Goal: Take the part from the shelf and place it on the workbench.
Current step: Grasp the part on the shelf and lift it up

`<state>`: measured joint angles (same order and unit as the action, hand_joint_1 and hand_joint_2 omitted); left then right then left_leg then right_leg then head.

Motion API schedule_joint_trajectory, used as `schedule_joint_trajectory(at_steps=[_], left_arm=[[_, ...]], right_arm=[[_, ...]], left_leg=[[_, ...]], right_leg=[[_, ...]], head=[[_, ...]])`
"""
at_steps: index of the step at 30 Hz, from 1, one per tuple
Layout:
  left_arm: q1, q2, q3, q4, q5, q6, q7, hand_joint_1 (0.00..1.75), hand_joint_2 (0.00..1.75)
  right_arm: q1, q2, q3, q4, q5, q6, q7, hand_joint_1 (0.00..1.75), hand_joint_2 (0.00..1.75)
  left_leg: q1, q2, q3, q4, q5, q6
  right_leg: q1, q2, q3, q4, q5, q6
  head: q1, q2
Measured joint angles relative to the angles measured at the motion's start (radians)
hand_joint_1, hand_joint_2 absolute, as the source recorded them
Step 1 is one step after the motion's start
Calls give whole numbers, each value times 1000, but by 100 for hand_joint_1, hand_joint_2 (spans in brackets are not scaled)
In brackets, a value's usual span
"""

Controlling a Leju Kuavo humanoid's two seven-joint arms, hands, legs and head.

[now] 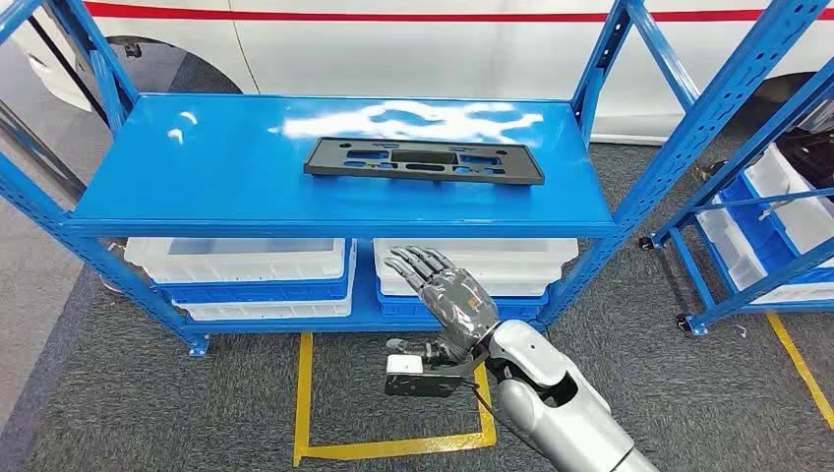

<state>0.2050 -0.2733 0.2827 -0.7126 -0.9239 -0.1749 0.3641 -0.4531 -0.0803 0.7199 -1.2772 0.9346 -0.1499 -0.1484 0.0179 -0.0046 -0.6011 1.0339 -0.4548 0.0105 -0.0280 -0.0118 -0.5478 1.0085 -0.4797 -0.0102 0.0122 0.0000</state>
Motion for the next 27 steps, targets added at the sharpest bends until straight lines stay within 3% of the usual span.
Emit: schedule_joint_trajectory(at_steps=[2, 6, 8, 17, 27], left_arm=[[3, -3, 10, -10, -8, -2, -3, 0, 0], [9, -18, 61, -38, -63, -16, -29, 0, 0], [9, -28, 93, -47, -98, -25, -43, 0, 0], [4, -65, 194, -64, -166, -39, -69, 0, 0], [2, -71, 215, -64, -173, -39, -71, 0, 0]], right_arm=[[0, -2, -4, 0, 0, 0, 0, 0, 0], [0, -7, -27, -2, -1, -5, -3, 0, 0], [0, -12, -42, -6, -3, -10, -7, 0, 0], [0, -35, -125, -16, -15, -20, -19, 0, 0], [9, -46, -167, -16, -15, -27, -31, 0, 0]], left_leg=[[-1, 0, 0, 0, 0, 2], [-4, 0, 0, 1, 0, 7], [-5, 0, 0, 1, 0, 7], [-3, 1, 3, 1, 2, 7], [-3, 1, 3, 1, 2, 6]], right_leg=[[-1, 0, 0, 0, 1, 4], [-5, -1, 0, -2, 2, 37], [-7, -1, 0, -2, 2, 47], [-4, -1, -1, 3, 1, 51], [-4, -1, -2, 5, 0, 50]], head=[[0, 0], [0, 0], [0, 0], [0, 0], [0, 0]])
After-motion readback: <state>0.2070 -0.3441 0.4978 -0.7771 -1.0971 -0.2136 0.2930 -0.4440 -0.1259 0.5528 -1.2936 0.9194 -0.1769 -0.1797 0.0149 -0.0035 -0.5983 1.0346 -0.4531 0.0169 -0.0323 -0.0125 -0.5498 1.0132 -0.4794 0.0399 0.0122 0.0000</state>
